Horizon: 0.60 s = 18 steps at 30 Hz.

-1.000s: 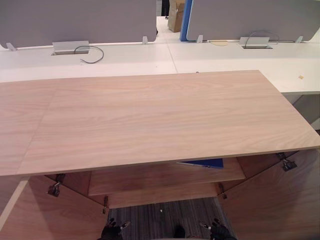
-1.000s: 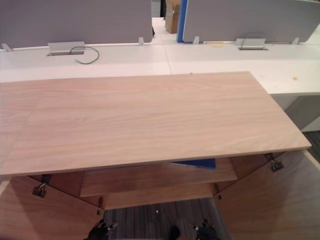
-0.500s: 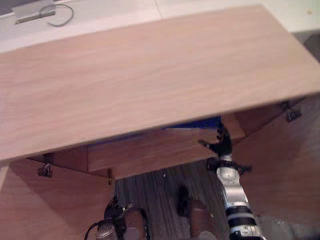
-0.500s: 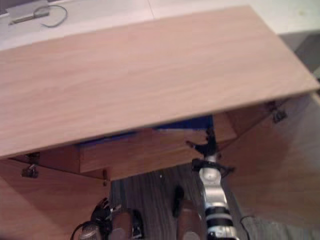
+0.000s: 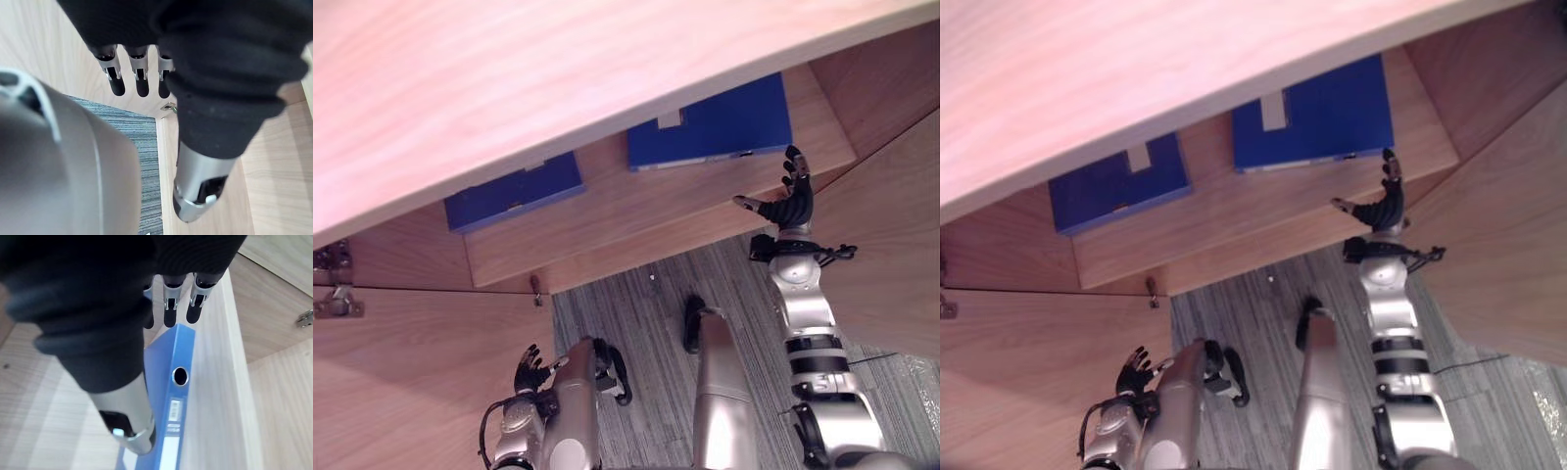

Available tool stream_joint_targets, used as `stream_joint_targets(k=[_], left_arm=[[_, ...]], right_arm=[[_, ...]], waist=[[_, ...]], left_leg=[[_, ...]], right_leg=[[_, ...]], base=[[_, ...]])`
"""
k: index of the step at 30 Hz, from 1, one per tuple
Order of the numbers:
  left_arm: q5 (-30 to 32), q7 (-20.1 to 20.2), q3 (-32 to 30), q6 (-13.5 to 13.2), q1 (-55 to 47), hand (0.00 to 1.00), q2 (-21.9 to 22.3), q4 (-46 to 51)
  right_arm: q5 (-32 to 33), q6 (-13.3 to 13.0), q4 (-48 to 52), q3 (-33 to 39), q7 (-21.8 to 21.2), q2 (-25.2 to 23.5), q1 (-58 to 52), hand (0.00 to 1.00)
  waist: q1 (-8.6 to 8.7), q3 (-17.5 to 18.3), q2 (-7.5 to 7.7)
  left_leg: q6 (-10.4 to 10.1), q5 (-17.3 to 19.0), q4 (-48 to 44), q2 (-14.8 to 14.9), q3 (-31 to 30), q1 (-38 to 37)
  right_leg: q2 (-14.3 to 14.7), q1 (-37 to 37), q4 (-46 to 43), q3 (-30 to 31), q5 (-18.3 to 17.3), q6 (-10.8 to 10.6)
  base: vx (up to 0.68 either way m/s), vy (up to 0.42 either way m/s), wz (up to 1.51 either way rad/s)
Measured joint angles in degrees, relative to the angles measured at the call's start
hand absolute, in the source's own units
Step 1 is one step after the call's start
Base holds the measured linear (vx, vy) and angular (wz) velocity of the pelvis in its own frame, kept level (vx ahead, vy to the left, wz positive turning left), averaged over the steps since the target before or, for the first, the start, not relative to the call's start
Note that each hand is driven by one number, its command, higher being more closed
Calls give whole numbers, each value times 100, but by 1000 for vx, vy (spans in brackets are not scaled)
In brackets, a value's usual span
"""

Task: Walk over to the cabinet, pick up the folder, carry it to the office cabinet, place the folder inside the office cabinet, then close the office cabinet door

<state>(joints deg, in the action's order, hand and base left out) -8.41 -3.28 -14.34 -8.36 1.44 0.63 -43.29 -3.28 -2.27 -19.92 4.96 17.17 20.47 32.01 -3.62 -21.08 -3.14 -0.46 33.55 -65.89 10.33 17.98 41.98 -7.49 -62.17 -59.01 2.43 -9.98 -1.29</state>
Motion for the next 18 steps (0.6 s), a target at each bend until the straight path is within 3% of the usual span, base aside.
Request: stream_joint_targets(k=[11, 18], left_arm=[[-253, 57, 322, -197, 6, 0, -114, 598], [-401, 55, 704, -299, 7, 0, -328, 887]], right_arm=[[124, -11, -248, 2, 30, 866, 960, 0], [282, -227, -878, -5, -112, 1381, 1712, 0]], waist=[[-26, -180, -27], [-39, -329, -45]], left_leg=[[-5, -12, -267, -3, -469, 909], [21, -136, -231, -122, -663, 1262]], right_leg=[[-196, -528, -38, -392, 7, 38], [-387, -685, 25, -578, 1, 28]], base=[[42, 69, 18], [5, 84, 19]])
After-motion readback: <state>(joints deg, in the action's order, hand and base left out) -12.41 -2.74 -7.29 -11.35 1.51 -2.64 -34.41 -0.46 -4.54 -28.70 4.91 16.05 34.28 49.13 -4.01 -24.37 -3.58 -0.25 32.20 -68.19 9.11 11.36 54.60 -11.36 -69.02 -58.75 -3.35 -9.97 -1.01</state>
